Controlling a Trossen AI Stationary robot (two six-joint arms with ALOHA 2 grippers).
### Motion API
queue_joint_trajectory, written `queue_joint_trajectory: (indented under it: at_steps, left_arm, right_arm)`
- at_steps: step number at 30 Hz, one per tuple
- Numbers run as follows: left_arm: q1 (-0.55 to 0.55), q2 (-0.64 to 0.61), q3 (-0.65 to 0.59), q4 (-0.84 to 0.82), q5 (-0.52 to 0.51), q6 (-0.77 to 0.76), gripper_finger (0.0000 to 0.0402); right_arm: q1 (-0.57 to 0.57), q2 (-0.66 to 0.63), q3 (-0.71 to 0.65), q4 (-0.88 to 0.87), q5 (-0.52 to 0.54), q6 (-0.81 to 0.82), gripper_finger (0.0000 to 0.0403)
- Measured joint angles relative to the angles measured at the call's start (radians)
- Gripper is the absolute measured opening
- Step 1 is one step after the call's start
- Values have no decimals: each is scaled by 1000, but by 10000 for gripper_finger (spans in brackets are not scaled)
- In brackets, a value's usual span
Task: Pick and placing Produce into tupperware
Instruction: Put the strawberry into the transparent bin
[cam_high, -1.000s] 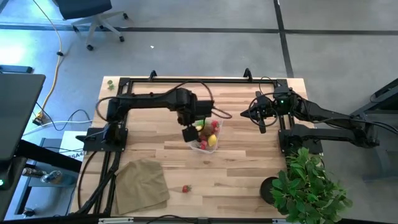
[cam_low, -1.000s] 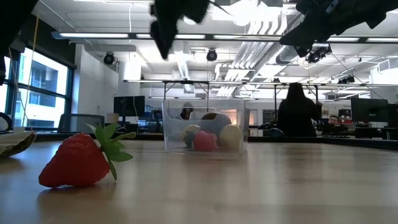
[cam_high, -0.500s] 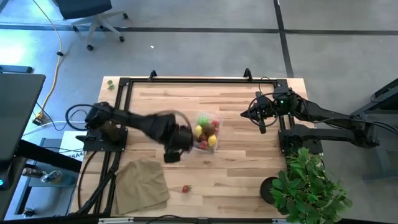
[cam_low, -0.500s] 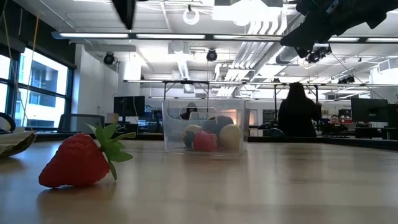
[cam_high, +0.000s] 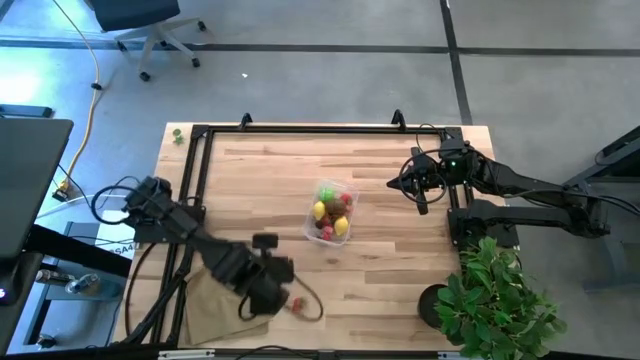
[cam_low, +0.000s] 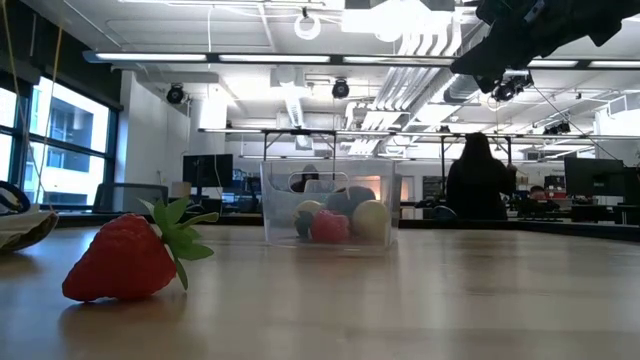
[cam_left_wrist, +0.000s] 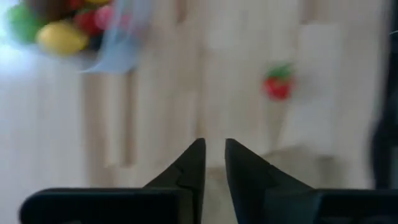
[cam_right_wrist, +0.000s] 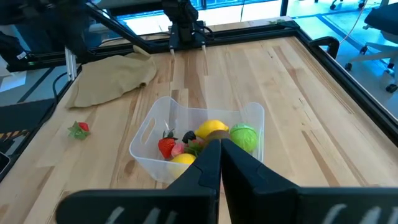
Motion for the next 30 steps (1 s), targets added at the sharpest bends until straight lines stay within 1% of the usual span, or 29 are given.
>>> queue_joint_trajectory:
  at_steps: [4, 8, 10, 13, 16, 18, 21, 30]
  left_arm:
    - [-67, 1, -48, 95, -12, -75, 29]
    - [-93, 1, -83, 170, -10, -107, 10]
    - [-92, 1, -101, 208, -10, -199, 3]
    - [-90, 7, -131, 306, -10, -397, 2]
    - [-90, 26, -153, 368, -7, -484, 5]
    - [-90, 41, -156, 408, 9, -484, 6]
    - [-91, 66, -156, 429, 24, -431, 6]
    - [-79, 122, -155, 462, 41, -376, 9]
  right_arm:
    - [0, 0, 0, 0, 0, 0, 5]
    - [0, 0, 0, -1, 0, 0, 5]
    - [0, 0, 0, 0, 0, 0, 5]
    - [0, 0, 0, 0, 0, 0, 5]
    - [0, 0, 0, 0, 0, 0, 5]
    - [0, 0, 0, 0, 0, 0, 5]
    - [0, 0, 0, -3, 0, 0, 5]
    - [0, 0, 0, -16, 0, 0, 5]
